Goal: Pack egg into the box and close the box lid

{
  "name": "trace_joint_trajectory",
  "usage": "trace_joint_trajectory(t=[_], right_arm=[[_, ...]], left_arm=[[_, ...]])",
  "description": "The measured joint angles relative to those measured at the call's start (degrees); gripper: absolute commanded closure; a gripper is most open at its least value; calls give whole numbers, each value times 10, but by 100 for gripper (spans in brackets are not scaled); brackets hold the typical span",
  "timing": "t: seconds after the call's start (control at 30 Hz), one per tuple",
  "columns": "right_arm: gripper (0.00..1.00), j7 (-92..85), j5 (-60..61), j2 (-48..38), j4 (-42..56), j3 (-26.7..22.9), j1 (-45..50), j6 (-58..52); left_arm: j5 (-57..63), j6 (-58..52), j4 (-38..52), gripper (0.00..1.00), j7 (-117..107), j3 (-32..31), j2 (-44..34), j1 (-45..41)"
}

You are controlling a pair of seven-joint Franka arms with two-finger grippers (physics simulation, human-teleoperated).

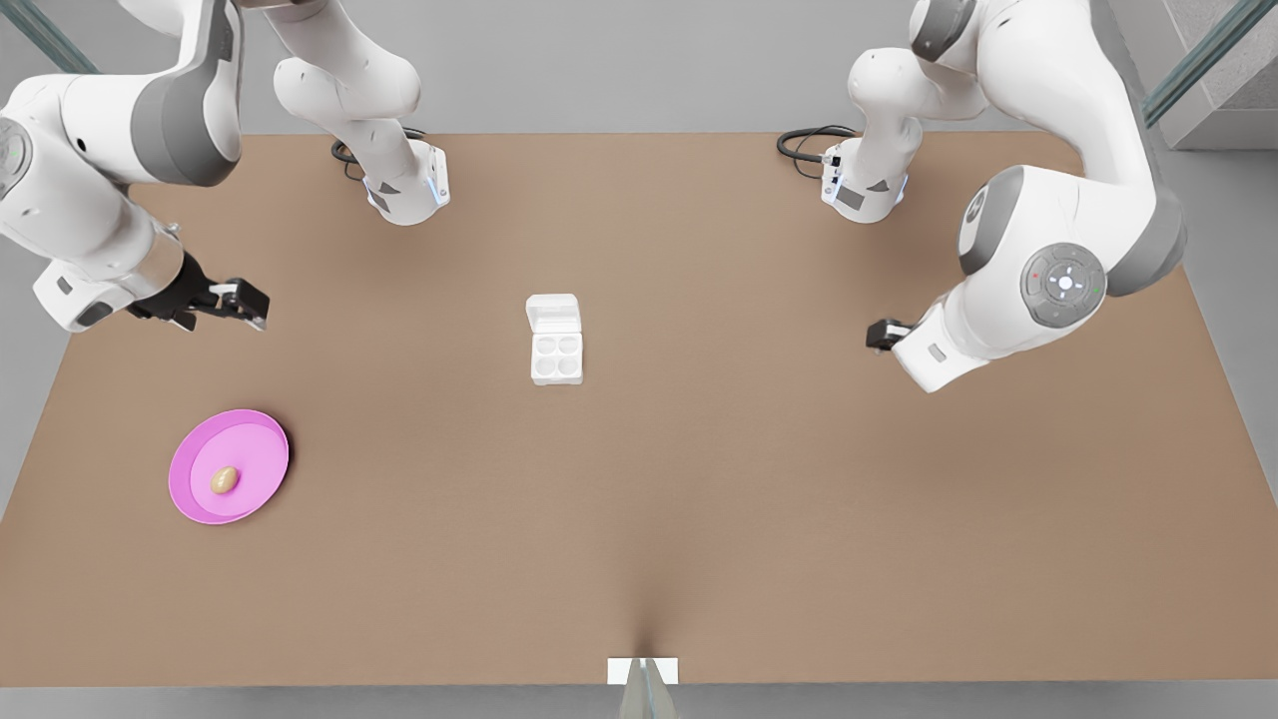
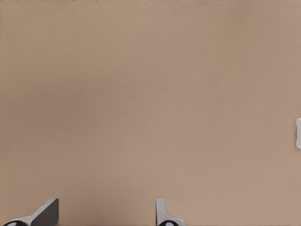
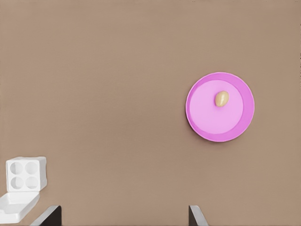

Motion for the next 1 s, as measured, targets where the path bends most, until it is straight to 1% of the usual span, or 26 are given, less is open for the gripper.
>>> trace_joint_trajectory(t=[0.13, 0.23, 0.3, 0.4, 0.47, 0.5, 0.57, 0.6, 0.63, 0.7, 0.77, 0.87, 0.93, 1.0], right_arm=[[0, 2, -3, 7, 0, -1, 3, 29], [0, 3, -3, 42, 0, -5, -2, 42], [0, 3, -4, 108, 4, -6, -23, 50], [0, 4, -17, 237, 25, -9, -81, 100], [0, -5, -20, 328, 104, -11, -161, 127], [0, -11, -22, 354, 128, -12, -185, 138], [0, -21, -26, 372, 138, -12, -206, 157], [0, -25, -26, 371, 112, -12, -209, 171], [0, -29, -27, 364, 58, -12, -212, 197], [0, -37, -29, 366, 18, -11, -209, 241], [0, -43, -30, 380, 11, -8, -201, 280], [0, -54, -61, 402, 10, -1, -218, 333], [0, -60, -114, 400, -22, 92, -299, 385], [0, -66, -168, 397, -53, 174, -362, 418]], left_arm=[[4, 25, -6, 0, -16, -2, 0, -7], [6, 31, -9, 0, -25, -2, 0, -14], [7, 32, -12, 0, -31, -3, 2, -18], [7, 36, -12, 0, -37, -1, 3, -13], [7, 37, -13, 0, -42, 0, 3, -16], [7, 38, -14, 0, -43, 0, 5, -18], [7, 38, -15, 0, -47, 0, 7, -18], [7, 38, -15, 0, -49, -1, 8, -18], [7, 38, -17, 0, -50, -1, 9, -18], [7, 39, -24, 0, -53, -1, 15, -19], [7, 40, -26, 0, -55, 0, 19, -19], [8, 41, -27, 0, -58, 0, 20, -18], [8, 41, -26, 0, -60, -1, 20, -19], [8, 41, -27, 0, -62, 0, 21, -17]])
